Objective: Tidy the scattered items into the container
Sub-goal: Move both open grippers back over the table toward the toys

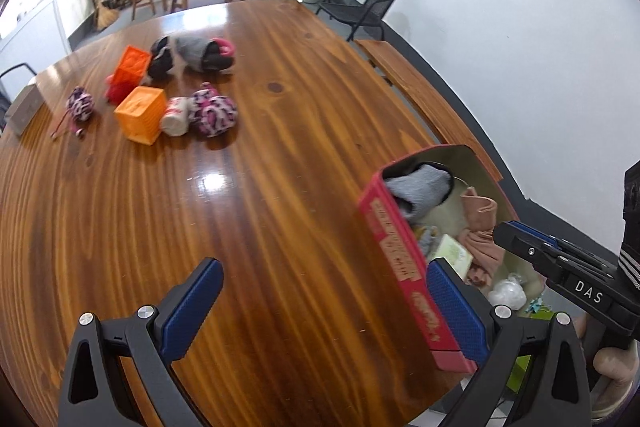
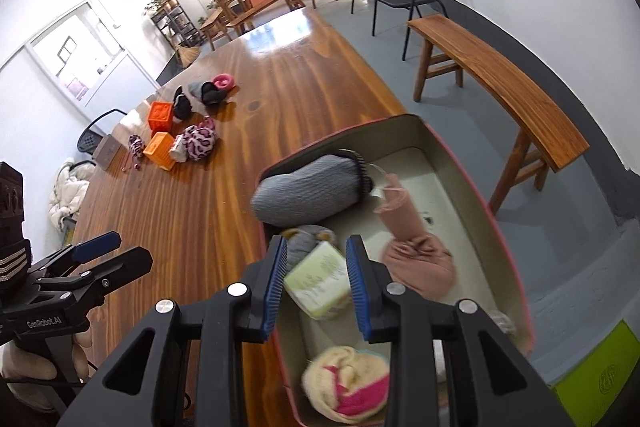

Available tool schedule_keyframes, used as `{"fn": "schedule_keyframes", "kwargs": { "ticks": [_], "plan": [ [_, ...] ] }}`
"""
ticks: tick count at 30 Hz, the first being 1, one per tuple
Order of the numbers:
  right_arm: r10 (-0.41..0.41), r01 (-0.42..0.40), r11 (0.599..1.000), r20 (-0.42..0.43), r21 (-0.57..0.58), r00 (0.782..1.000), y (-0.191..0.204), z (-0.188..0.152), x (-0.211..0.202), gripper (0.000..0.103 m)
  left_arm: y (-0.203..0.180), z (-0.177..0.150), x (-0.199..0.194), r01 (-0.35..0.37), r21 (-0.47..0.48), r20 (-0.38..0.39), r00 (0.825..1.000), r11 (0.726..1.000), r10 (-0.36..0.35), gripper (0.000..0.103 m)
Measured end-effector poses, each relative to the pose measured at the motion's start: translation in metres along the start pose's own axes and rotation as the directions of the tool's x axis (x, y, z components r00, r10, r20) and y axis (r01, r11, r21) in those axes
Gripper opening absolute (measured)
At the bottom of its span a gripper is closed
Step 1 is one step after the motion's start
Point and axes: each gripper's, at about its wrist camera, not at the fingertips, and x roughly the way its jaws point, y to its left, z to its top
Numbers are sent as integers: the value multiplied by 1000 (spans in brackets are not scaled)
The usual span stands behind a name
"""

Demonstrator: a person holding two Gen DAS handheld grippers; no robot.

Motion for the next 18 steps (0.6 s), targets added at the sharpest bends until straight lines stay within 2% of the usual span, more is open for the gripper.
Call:
{"fn": "schedule_keyframes", "kwargs": {
  "ticks": [12, 18],
  "plan": [
    [59, -66, 995, -82, -80, 995, 81, 5, 51, 34, 101, -6, -12, -69, -156, 6, 997, 985, 71, 103],
    [69, -82, 991, -128, -104, 989, 115, 6, 78, 34, 145, -7, -12, -81, -211, -7, 997, 974, 82, 103]
  ]
}}
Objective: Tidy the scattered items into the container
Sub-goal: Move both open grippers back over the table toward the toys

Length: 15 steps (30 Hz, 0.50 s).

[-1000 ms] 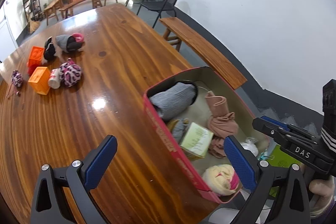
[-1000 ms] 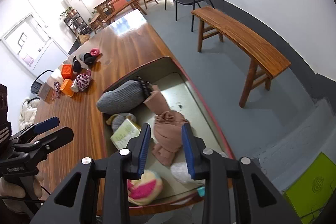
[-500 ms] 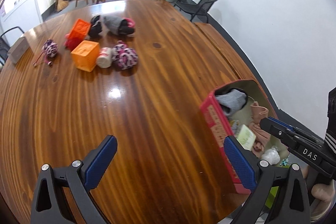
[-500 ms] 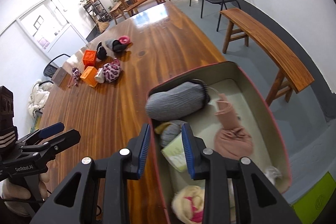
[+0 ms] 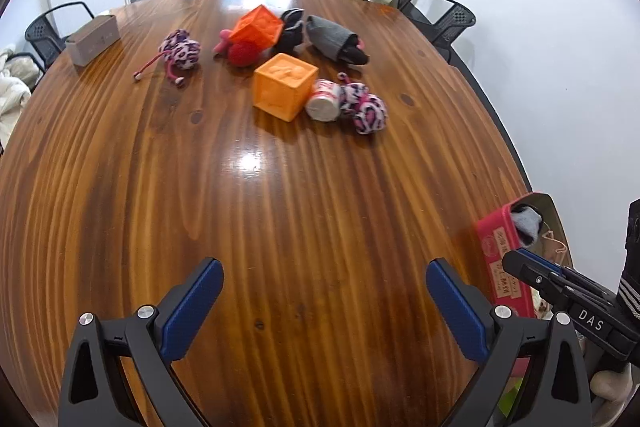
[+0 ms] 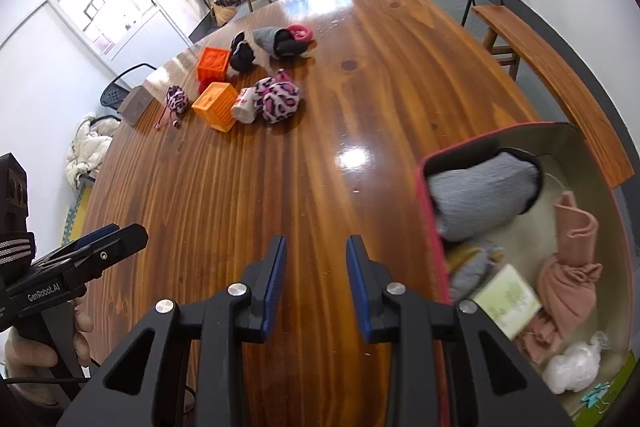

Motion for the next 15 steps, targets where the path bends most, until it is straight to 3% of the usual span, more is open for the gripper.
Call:
{"fn": "schedule_keyframes", "kwargs": {
  "ticks": [7, 15],
  "plan": [
    [0, 0, 1000, -35, -8, 999, 25, 7, 26, 34, 33, 25, 12, 10, 10, 1, 1000, 1000, -10, 103],
    [-29, 32, 999, -59, 42, 998, 31, 10, 43, 34, 44, 77, 45, 35, 138, 27, 999, 990, -39, 103]
  ]
}}
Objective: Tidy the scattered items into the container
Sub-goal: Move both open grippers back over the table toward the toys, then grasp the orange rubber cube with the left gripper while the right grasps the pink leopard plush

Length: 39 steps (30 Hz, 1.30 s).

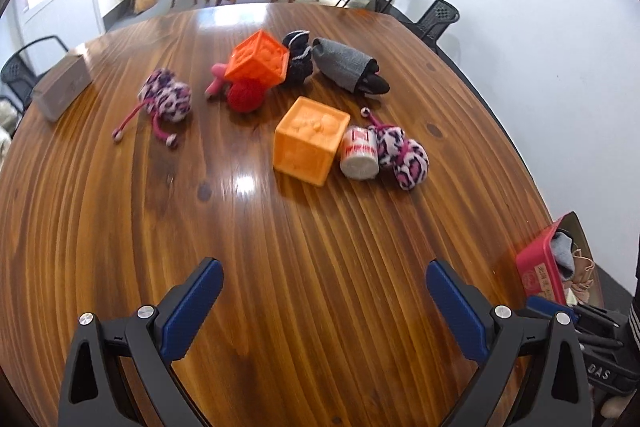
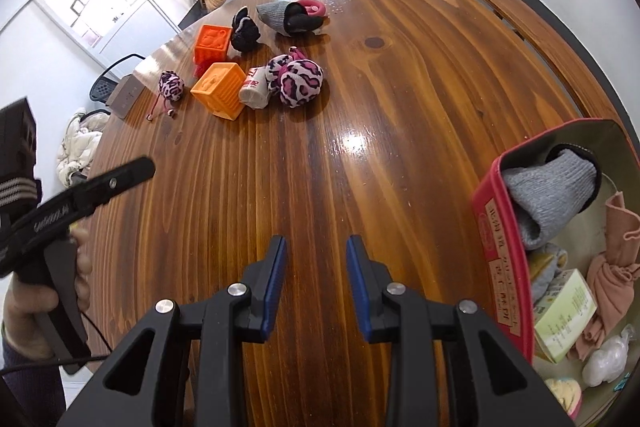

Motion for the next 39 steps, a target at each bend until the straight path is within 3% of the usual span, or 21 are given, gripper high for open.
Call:
{"fn": "schedule_keyframes", "kwargs": {
  "ticks": [6, 12, 16, 24, 26, 39],
  "plan": [
    [-26, 27, 999, -25, 45, 999, -2, 2, 11, 34, 13, 35, 40, 31, 20, -7, 1000, 999, -31, 103],
    [-40, 42, 997, -44, 65, 998, 1, 10, 24, 34, 17, 62, 74, 17, 95, -10, 1000, 995, -16, 103],
    [-40, 43, 997, -53, 61, 998, 7, 18, 32, 34, 25, 73, 96, 11, 95, -37, 999, 995, -7, 102],
    [-32, 33, 999, -58, 28, 998, 21, 37, 48, 34, 26, 78, 125, 67, 132, -92, 994, 989, -55, 74],
    [-33, 34, 999, -52, 17, 998, 23, 44, 53, 34, 24, 78, 125, 92, 141, -88, 993, 986, -80, 60],
    [-41, 42, 993, 11, -109, 999, 31, 119, 97, 34, 50, 76, 97, 97, 62, -27, 995, 993, -96, 58]
  ]
}}
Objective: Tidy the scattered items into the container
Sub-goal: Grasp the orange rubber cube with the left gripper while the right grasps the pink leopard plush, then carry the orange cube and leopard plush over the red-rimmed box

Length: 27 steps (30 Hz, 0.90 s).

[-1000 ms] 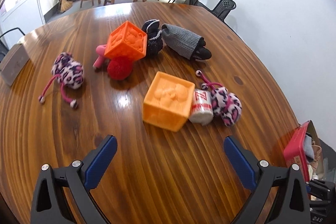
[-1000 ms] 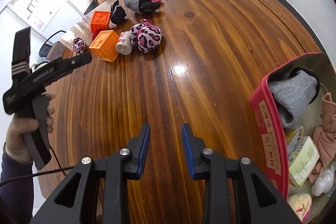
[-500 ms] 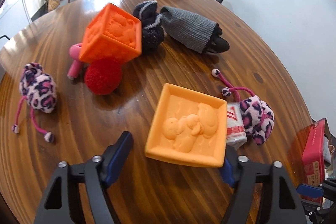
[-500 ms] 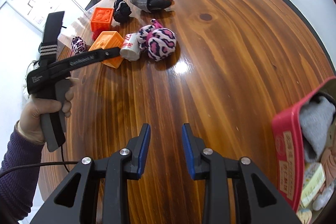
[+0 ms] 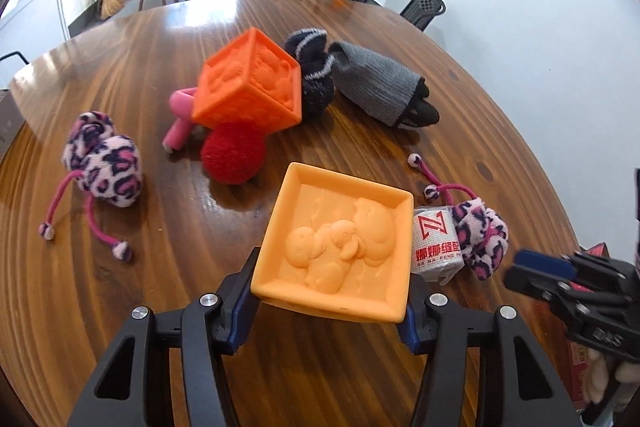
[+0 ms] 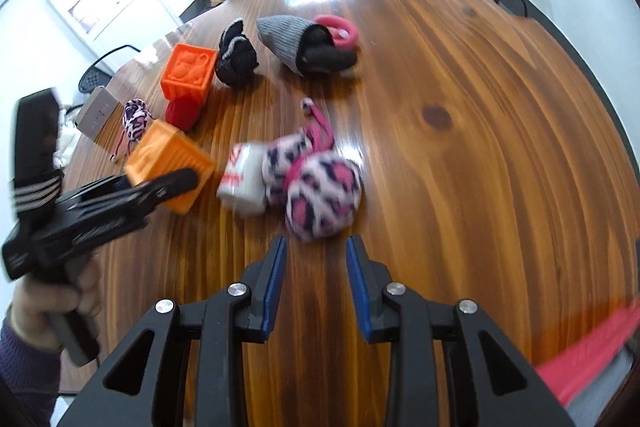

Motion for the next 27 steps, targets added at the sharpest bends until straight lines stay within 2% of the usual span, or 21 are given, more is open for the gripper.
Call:
{"fn": "schedule_keyframes", "kwargs": {
  "ticks": [2, 3, 4, 5, 6, 7, 13, 14, 15, 19, 27],
  "plan": [
    [-25, 25, 999, -3, -32, 1000, 3, 11, 9, 34, 1, -1, -10, -2, -5, 14, 1000, 1000, 2, 58],
    [-29, 29, 999, -1, -42, 1000, 3, 13, 11, 40, 2, -2, -13, -1, -8, 18, 1000, 1000, 1, 58],
    [-39, 38, 998, -1, -54, 999, 4, 18, 16, 47, 2, -3, -17, 2, -10, 20, 1000, 1000, -2, 58],
    [-51, 51, 997, 0, -61, 999, 4, 21, 18, 64, 1, -3, -20, 5, -13, 23, 1000, 1000, -4, 58],
    [-59, 59, 996, 6, -66, 998, 3, 22, 19, 74, 1, -4, -24, 6, -17, 27, 1000, 1000, -6, 58],
    [-65, 67, 995, 20, -73, 998, 3, 24, 20, 75, -3, -4, -25, 7, -21, 29, 1000, 1000, -6, 58],
    [-61, 64, 991, 31, -116, 998, 2, 35, 34, 75, -7, -14, -33, 11, -55, 21, 1000, 998, -10, 58],
    [-63, 64, 990, 19, -124, 998, 2, 36, 38, 72, -9, -16, -32, 10, -57, 16, 1000, 998, -9, 58],
    [-53, 54, 990, 11, -130, 999, 2, 35, 39, 56, -11, -17, -33, 9, -58, 11, 1000, 998, -8, 58],
    [-52, 51, 988, 0, -143, 999, 3, 29, 36, 50, -19, -24, -37, 3, -57, 0, 1000, 998, -3, 58],
    [-6, 12, 998, 80, -65, 997, -8, 0, -23, 50, -53, -38, -56, -1, -21, -2, 1000, 1000, 1, 58]
  ]
}}
